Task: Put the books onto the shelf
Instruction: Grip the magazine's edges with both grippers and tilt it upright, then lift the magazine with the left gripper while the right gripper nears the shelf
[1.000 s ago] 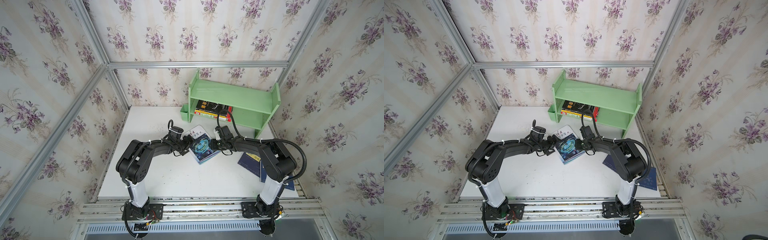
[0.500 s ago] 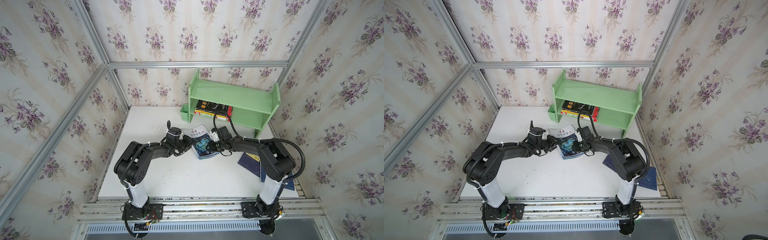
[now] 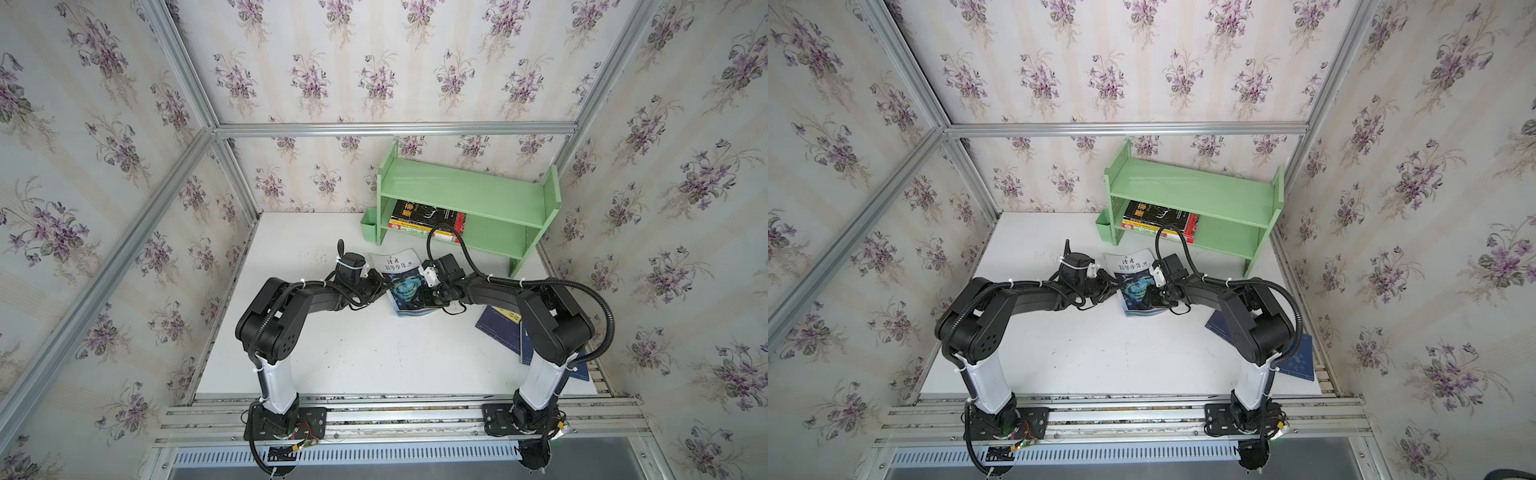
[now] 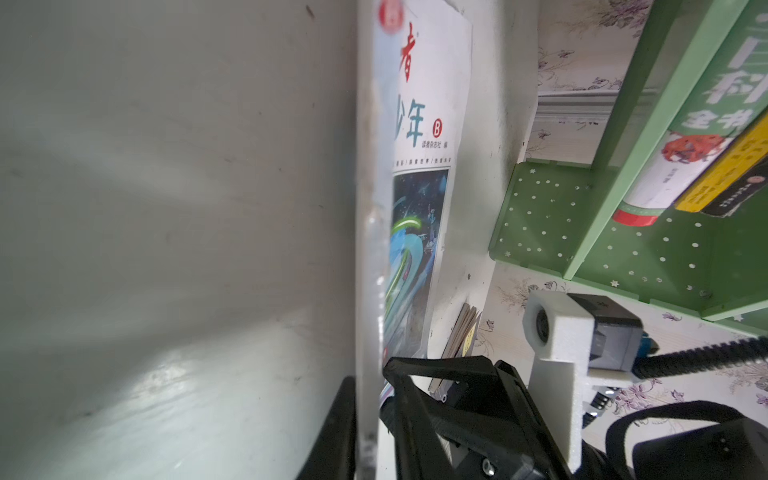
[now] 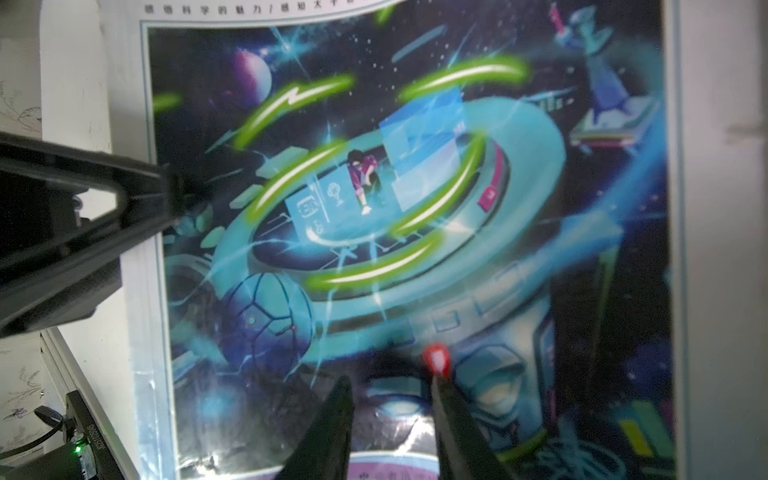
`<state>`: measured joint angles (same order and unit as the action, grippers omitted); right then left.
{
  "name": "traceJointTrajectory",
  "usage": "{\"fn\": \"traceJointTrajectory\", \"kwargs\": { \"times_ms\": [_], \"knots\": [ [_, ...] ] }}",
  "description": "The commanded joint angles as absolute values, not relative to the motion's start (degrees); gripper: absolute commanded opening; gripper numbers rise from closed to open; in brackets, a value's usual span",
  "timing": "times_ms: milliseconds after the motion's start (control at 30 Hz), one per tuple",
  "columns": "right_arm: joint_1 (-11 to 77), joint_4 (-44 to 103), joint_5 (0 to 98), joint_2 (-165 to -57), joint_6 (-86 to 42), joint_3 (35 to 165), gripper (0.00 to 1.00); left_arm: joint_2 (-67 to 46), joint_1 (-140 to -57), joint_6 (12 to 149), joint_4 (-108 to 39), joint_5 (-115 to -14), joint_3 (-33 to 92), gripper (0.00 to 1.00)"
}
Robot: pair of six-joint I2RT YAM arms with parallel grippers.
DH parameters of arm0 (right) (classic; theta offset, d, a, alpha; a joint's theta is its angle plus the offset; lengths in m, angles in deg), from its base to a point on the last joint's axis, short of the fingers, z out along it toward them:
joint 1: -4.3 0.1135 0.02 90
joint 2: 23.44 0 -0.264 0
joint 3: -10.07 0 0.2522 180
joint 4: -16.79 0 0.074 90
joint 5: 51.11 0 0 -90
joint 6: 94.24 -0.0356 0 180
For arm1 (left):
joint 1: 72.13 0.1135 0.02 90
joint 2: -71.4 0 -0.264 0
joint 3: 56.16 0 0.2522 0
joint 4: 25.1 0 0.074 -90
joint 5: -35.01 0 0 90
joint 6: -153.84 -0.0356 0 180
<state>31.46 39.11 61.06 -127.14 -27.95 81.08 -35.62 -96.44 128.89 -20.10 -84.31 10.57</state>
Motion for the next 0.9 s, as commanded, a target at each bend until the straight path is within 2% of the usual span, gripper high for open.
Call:
{"fn": "traceJointTrajectory", "kwargs": {
  "times_ms": [0, 267, 533, 867],
  "knots": [
    [31.5, 40.9, 61.6, -125.7, -28.6, 81.1, 0.37, -35.0, -96.3, 126.6, -21.2, -86.1, 11.0, 0.14],
    [31.4, 39.5, 61.5, -120.0, -29.8, 82.7, 0.39, -29.3, -95.8, 122.1, -25.5, -86.5, 11.5, 0.05],
    [27.9, 33.3, 61.4, -111.4, -33.7, 81.5, 0.56, -22.4, -93.8, 126.8, -31.2, -85.6, 13.3, 0.01],
    [24.8, 38.0, 59.6, -98.7, -26.7, 87.6, 0.76, -10.0, -92.8, 130.3, -35.1, -78.1, 19.2, 0.02]
  ]
}}
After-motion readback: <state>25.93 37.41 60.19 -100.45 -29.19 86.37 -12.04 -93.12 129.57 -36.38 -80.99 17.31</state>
